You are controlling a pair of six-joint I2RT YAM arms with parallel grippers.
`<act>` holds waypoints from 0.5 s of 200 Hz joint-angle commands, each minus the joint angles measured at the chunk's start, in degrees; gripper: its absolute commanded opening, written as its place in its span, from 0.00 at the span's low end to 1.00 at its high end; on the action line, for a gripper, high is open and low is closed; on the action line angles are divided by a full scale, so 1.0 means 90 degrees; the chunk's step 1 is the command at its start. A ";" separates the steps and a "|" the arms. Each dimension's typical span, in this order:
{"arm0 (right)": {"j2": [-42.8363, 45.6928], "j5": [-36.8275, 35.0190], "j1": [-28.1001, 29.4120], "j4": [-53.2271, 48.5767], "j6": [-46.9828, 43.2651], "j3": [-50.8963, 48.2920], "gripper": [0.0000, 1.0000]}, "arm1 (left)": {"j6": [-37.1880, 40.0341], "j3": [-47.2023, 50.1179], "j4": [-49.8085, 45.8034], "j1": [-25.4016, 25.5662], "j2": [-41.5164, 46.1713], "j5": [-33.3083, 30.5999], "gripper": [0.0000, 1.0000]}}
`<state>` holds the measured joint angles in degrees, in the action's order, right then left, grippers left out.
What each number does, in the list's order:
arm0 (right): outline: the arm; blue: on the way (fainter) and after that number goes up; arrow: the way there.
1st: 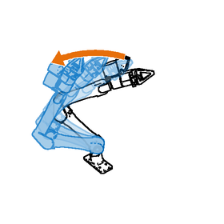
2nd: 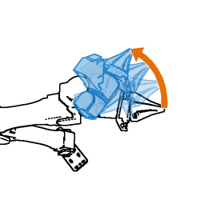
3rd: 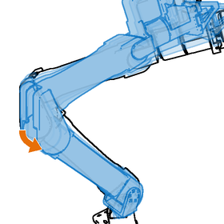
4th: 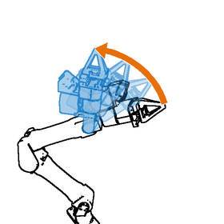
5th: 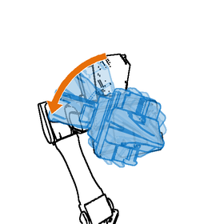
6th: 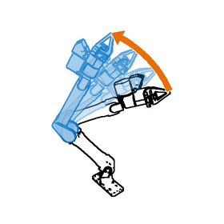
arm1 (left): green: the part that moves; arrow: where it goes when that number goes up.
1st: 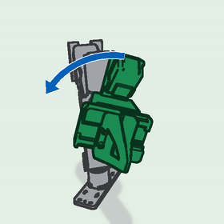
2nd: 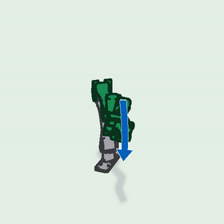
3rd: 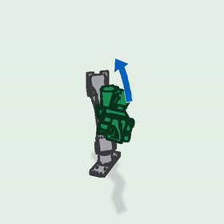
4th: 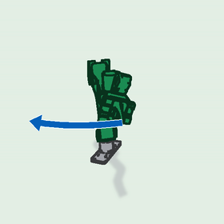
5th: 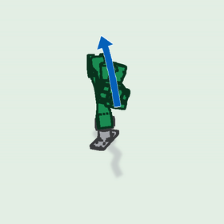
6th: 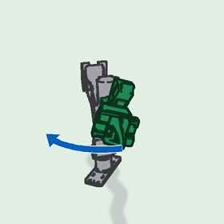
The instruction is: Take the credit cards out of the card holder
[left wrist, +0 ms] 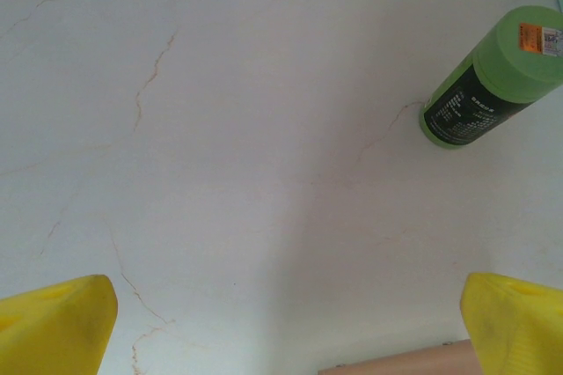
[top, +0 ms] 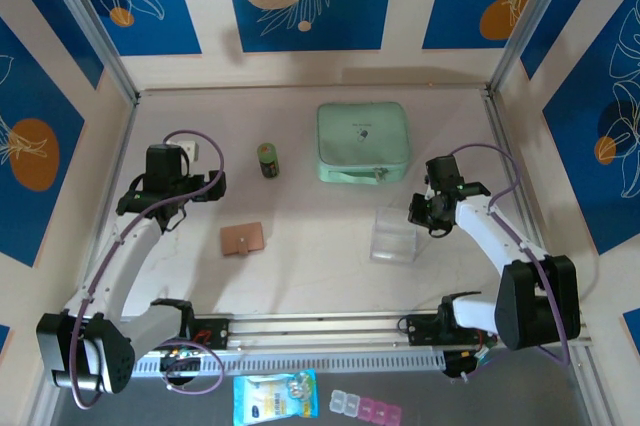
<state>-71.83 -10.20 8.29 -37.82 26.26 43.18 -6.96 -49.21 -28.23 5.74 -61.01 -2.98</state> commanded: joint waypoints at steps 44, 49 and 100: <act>-0.0121 0.0000 0.0055 -0.0192 0.0078 0.0144 0.17 | 0.0103 0.0053 0.0083 -0.0101 0.0002 0.0118 1.00; -0.0117 0.0000 0.0054 -0.0187 0.0063 0.0144 0.17 | 0.0101 0.0049 0.0089 -0.0093 0.0002 0.0119 1.00; -0.0145 -0.0015 0.0062 -0.0192 0.0061 0.0165 0.14 | 0.0100 0.0036 0.0051 -0.0101 -0.0018 0.0076 1.00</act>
<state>-72.38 -10.35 8.58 -38.24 26.24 43.18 -6.96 -49.17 -28.10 5.74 -61.01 -2.96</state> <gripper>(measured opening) 0.148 0.997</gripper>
